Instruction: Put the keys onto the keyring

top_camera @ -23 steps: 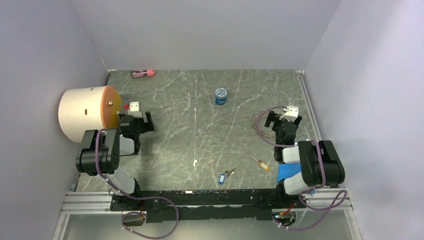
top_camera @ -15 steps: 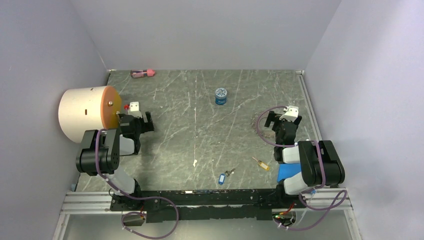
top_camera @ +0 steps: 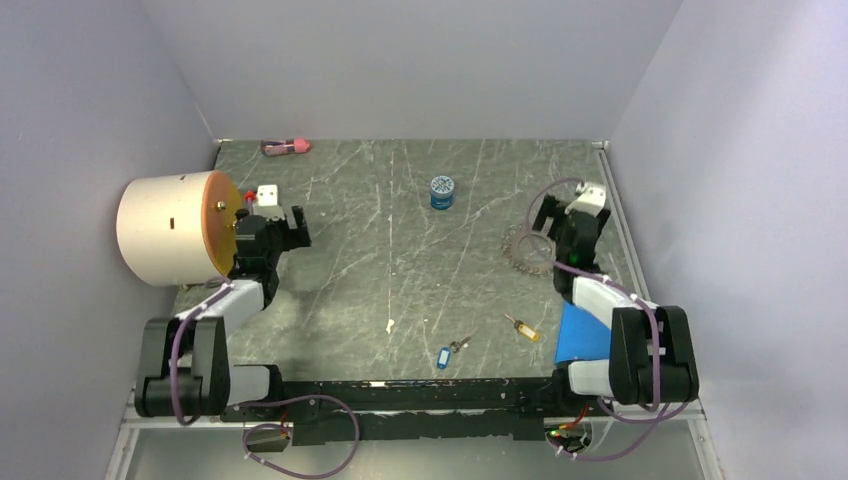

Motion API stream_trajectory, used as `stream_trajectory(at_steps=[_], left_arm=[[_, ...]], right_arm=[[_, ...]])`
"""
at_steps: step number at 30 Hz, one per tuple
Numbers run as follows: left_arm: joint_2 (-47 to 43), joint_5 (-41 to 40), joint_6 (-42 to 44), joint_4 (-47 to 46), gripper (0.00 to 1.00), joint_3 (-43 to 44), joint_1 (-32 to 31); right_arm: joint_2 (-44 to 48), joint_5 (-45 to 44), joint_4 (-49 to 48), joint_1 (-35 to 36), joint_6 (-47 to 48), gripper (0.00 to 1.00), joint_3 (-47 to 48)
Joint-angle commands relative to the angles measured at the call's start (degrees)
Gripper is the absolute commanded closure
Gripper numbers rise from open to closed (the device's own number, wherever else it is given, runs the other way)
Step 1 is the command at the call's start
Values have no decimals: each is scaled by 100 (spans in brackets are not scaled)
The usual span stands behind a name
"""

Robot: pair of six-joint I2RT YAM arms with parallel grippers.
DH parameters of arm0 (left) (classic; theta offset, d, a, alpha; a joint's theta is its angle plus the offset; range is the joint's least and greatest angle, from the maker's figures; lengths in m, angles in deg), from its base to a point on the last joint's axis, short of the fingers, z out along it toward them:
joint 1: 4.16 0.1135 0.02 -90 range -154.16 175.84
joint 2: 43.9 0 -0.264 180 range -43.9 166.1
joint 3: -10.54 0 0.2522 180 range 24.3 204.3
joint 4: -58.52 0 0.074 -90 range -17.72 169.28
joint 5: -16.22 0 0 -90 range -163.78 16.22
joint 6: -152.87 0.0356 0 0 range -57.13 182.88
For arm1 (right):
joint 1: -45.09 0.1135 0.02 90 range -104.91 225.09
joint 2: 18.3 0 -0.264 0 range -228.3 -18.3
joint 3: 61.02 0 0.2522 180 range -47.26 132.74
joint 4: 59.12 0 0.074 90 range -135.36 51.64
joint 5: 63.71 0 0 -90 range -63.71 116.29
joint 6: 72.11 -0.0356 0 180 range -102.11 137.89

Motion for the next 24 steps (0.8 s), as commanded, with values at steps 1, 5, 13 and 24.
stream_trajectory(at_steps=[1, 5, 13, 24], left_arm=[[-625, 739, -468, 1357, 4, 309, -259], [-990, 1629, -810, 2391, 4, 611, -262], [-979, 365, -1767, 4530, 4, 2048, -241], [79, 1967, -2236, 4686, 4, 2940, -132]], right_arm=[[365, -130, 1977, 12, -723, 1, 1088], [765, -130, 1942, 2, -851, 1, 893], [993, 776, 2963, -21, -1458, 1, 1278], [747, 1770, 3488, -97, -2244, 1, 1124]])
